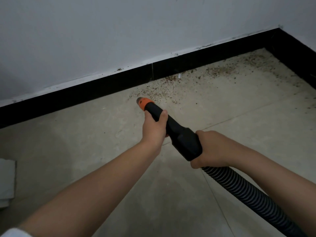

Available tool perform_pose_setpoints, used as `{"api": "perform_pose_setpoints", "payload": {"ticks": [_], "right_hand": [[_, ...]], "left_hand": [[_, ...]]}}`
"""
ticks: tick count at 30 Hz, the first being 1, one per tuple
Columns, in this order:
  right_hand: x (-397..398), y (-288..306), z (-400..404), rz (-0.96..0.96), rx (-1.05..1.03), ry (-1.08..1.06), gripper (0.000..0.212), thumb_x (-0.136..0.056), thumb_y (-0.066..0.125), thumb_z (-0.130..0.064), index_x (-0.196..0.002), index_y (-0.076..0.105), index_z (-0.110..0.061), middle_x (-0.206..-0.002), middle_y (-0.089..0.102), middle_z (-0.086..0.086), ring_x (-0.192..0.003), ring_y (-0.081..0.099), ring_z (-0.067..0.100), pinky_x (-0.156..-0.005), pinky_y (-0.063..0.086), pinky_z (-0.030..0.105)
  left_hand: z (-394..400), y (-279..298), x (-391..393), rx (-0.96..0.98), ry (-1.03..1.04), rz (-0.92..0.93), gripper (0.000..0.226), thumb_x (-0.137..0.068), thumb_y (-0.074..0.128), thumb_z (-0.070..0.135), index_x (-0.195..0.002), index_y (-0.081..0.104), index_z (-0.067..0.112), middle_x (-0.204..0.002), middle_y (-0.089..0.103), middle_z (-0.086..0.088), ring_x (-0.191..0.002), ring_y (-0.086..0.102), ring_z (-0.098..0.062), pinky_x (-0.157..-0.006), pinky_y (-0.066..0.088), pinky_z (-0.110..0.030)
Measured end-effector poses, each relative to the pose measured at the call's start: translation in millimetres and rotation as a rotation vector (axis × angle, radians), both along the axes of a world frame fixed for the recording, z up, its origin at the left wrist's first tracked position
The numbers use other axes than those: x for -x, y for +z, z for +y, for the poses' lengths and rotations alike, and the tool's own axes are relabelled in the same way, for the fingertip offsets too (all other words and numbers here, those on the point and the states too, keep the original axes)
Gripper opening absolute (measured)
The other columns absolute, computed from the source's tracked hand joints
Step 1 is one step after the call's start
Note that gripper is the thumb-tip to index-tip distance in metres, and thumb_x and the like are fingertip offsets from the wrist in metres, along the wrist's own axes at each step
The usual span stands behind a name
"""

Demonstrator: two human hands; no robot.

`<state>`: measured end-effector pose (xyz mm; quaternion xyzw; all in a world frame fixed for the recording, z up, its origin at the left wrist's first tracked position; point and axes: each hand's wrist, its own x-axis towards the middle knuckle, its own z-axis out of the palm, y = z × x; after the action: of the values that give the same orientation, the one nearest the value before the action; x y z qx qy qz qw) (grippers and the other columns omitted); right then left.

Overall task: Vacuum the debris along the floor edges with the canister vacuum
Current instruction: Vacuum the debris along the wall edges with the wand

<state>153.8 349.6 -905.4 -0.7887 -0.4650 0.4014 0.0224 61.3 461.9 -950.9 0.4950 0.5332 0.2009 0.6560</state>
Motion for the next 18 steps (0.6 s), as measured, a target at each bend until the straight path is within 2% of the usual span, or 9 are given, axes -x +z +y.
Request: {"api": "perform_pose_setpoints", "payload": {"ticks": [2,4,9,13,18], "right_hand": [[3,2,-2,0.015,0.017,0.004,0.039,-0.067,0.075,-0.032,-0.080,0.039,-0.025,-0.085,0.052,-0.006,-0.077,0.057,0.010,-0.063,0.049,0.026],[8,3,-2,0.028,0.043,0.014,0.038,-0.067,0.075,-0.031,-0.080,0.039,-0.025,-0.087,0.053,-0.006,-0.081,0.059,0.012,-0.067,0.051,0.027],[15,0,0,0.024,0.076,0.032,0.039,-0.068,0.075,-0.032,-0.078,0.038,-0.026,-0.086,0.053,-0.006,-0.081,0.058,0.012,-0.068,0.052,0.028],[13,-10,11,0.045,0.057,0.015,0.039,-0.069,0.075,-0.028,-0.091,0.045,-0.018,-0.085,0.052,-0.005,-0.075,0.055,0.010,-0.063,0.049,0.024],[17,-23,30,0.095,0.019,0.037,0.037,-0.069,0.075,-0.026,-0.087,0.044,-0.019,-0.081,0.050,-0.006,-0.067,0.050,0.003,-0.052,0.042,0.017]], "left_hand": [[-2,0,5,0.008,0.002,0.005,0.055,-0.097,0.046,0.028,-0.145,0.024,0.018,-0.131,0.051,-0.006,-0.103,0.057,-0.021,-0.064,0.049,-0.021],[-4,-1,9,0.033,0.003,0.017,0.054,-0.097,0.046,0.028,-0.145,0.024,0.016,-0.132,0.051,-0.007,-0.098,0.056,-0.019,-0.056,0.046,-0.016],[-4,-10,15,0.068,0.017,0.045,0.058,-0.097,0.045,0.029,-0.148,0.020,0.016,-0.138,0.046,-0.008,-0.113,0.054,-0.025,-0.054,0.045,-0.015],[6,-8,13,0.069,0.021,0.071,0.055,-0.097,0.046,0.028,-0.146,0.023,0.018,-0.134,0.048,-0.009,-0.111,0.055,-0.027,-0.070,0.051,-0.027],[21,-7,19,0.053,0.062,0.103,0.060,-0.096,0.048,0.029,-0.147,0.020,0.017,-0.136,0.047,-0.008,-0.116,0.052,-0.027,-0.094,0.048,-0.037]]}}
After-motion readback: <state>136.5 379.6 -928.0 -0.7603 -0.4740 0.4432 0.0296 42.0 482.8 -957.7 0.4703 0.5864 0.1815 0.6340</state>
